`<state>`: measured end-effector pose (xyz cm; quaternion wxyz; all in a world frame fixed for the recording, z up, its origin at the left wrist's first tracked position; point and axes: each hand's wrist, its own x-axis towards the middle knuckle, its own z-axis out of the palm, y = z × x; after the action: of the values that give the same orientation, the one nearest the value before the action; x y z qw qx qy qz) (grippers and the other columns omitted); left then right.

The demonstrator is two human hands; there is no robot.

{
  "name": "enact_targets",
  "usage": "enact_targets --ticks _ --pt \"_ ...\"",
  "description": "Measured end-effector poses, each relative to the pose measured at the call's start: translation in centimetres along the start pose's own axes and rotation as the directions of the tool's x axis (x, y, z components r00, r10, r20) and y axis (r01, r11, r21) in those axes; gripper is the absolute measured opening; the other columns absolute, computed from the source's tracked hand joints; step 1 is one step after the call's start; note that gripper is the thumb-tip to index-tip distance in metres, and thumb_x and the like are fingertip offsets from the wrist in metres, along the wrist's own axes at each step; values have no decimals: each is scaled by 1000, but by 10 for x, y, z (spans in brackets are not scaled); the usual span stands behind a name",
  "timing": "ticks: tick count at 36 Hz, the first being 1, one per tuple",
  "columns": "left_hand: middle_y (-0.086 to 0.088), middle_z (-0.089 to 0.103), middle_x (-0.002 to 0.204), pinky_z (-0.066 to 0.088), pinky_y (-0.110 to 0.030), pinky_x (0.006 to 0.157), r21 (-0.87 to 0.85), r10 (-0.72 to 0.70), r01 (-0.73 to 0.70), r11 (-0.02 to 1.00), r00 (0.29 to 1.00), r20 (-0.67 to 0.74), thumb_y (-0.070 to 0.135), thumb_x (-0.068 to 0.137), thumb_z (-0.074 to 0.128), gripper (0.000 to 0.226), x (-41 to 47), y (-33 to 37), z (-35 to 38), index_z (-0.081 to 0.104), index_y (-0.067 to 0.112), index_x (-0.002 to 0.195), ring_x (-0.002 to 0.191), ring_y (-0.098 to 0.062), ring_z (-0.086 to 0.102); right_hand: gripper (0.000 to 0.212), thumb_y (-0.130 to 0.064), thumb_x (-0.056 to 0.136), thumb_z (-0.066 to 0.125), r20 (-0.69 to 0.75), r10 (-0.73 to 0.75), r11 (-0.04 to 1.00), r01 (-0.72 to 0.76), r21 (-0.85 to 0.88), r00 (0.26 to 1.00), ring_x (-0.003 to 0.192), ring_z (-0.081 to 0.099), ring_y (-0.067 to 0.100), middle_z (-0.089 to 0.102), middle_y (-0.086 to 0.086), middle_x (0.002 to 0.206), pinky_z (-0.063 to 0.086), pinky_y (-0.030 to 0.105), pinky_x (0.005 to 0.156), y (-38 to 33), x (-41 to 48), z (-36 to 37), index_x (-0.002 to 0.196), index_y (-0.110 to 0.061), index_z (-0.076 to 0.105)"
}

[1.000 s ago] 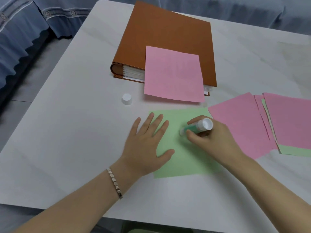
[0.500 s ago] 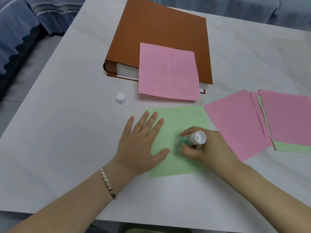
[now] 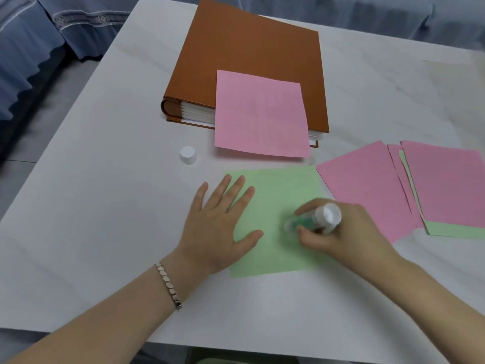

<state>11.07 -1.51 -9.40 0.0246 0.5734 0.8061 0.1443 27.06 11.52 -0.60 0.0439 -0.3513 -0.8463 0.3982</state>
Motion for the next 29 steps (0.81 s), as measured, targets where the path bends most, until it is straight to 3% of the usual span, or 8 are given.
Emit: enact_targets --ticks 5,10,16,21,29 --pt "-4 41 146 16 -48 109 -8 -5 5 1000 1000 -3 60 82 36 70 0 1 0 50 17 136 137 -23 34 17 -20 69 71 -72 -9 1000 9 4 997 61 53 -9 65 -7 71 39 5 56 0 36 4 76 -33 62" --pt "-5 42 145 17 -48 108 -4 -3 3 1000 1000 -14 59 81 37 71 0 1 0 50 16 136 137 -24 34 14 -17 72 71 -55 16 1000 -16 5 998 67 57 6 69 -3 81 41 12 59 5 45 14 83 -23 67" --pt "-6 43 145 17 -49 108 -4 5 -5 1000 1000 -26 59 81 38 71 0 1 0 50 15 136 136 -25 36 15 -19 70 69 -15 37 999 -37 22 999 57 49 2 67 -2 73 38 14 53 10 29 17 85 -21 70" --pt "-6 43 144 18 -48 108 2 4 -4 1000 1000 -24 59 80 39 71 -1 1 0 50 16 136 135 -25 37 21 -18 70 70 30 76 996 -77 34 997 48 48 -1 55 -24 50 37 12 47 10 11 14 72 -37 61" --pt "-5 41 146 15 -48 108 0 -4 4 1000 1000 8 59 81 37 72 -1 1 0 47 17 138 137 -23 34 21 -25 68 68 191 88 993 -71 -95 978 53 51 5 57 -23 57 40 18 52 11 -16 6 72 -43 59"
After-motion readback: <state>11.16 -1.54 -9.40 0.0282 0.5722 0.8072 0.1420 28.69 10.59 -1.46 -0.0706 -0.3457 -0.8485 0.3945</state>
